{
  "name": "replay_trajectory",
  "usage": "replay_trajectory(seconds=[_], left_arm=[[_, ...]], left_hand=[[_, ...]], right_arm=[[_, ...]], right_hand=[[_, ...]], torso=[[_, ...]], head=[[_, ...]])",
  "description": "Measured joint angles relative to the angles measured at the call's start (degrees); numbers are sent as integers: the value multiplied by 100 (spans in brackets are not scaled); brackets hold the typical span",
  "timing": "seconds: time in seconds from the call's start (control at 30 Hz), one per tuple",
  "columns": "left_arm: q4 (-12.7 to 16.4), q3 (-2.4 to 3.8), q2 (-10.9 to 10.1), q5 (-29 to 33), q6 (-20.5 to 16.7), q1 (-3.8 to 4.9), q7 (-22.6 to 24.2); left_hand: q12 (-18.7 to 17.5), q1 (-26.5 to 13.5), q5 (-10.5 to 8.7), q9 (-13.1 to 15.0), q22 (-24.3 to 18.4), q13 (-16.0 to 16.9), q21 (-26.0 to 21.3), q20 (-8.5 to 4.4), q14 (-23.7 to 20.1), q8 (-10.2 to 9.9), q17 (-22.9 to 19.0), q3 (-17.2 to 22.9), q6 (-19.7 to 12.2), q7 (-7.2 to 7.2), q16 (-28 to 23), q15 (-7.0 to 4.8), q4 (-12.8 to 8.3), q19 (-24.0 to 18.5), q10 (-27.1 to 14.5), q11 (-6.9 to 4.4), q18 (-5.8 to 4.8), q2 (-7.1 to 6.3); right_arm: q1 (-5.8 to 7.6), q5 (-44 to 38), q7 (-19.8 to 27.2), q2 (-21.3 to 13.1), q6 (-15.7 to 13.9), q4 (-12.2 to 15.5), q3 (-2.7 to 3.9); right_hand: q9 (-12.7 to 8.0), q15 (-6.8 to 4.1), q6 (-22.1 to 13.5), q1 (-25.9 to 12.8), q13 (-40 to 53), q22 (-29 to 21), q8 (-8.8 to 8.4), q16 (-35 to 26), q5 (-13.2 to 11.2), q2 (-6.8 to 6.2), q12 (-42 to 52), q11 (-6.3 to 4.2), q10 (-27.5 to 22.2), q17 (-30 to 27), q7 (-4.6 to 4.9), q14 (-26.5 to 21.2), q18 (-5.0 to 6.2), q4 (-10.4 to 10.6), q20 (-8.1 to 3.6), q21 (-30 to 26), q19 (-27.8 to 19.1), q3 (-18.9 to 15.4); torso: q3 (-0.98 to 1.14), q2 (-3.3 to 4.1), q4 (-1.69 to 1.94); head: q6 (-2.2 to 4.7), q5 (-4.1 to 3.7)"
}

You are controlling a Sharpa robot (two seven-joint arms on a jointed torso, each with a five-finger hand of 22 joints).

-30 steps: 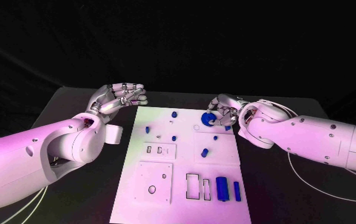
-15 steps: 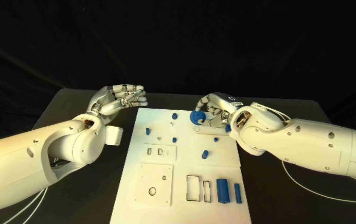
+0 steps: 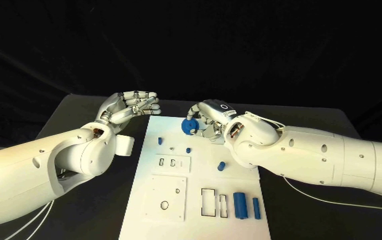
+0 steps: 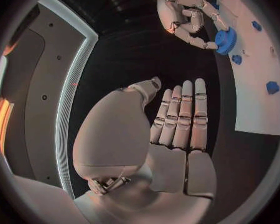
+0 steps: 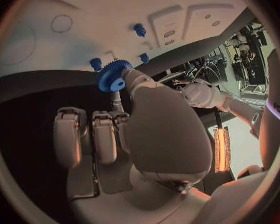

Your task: Assemble the parts on the task board

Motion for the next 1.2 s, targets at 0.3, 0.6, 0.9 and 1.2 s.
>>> replay_trajectory(seconds=[0.3, 0.6, 0.9, 1.2], left_arm=[[7, 0, 8, 0, 5, 0, -3], [15, 0, 8, 1, 10, 1, -6], [18, 2, 7, 1, 16, 1, -9], [18, 1, 5, 1, 24, 1, -16]], left_hand=[[0, 0, 0, 0, 0, 0, 0, 0, 0, 0, -1, 0, 0, 0, 0, 0, 0, 0, 0, 0, 0, 0], [0, 0, 0, 0, 0, 0, 0, 0, 0, 0, -1, 0, 0, 0, 0, 0, 0, 0, 0, 0, 0, 0], [0, 0, 0, 0, 0, 0, 0, 0, 0, 0, 4, 0, 0, 0, 0, 0, 0, 0, 0, 0, 0, 0], [-8, 0, 0, -1, 0, 0, 0, 0, 0, 0, 5, 1, 0, 0, -5, 0, -1, 0, 3, 3, 0, 0]], right_arm=[[-134, -124, -87, 283, 11, -257, -7], [-213, -173, -149, 390, 81, -359, -7], [-228, -205, -185, 477, 138, -487, -1], [-236, -239, -246, 516, 167, -572, -8]], right_hand=[[0, 0, 50, -30, 0, -1, -23, 0, -10, -31, 0, 0, 0, -1, -11, 0, 0, 8, 0, 0, 0, 8], [-1, 0, 81, -44, 4, -1, -32, 0, -23, -46, 0, 0, 0, -1, -4, 0, 0, 7, 0, 0, 0, 39], [-2, 0, 87, -66, 4, -2, -32, 0, -7, -69, 0, 0, 0, -2, -10, 0, 0, 7, 0, 0, 0, 39], [-40, 1, 94, -66, 3, -2, -63, -1, -7, -69, 0, 0, 0, -3, -16, 0, 0, -1, 0, 0, 0, 81]], torso=[[-7, 12, 7], [-3, 19, 13], [4, 16, 14], [4, 12, 14]], head=[[-25, 9], [-60, 9], [-73, 24], [-79, 28]])
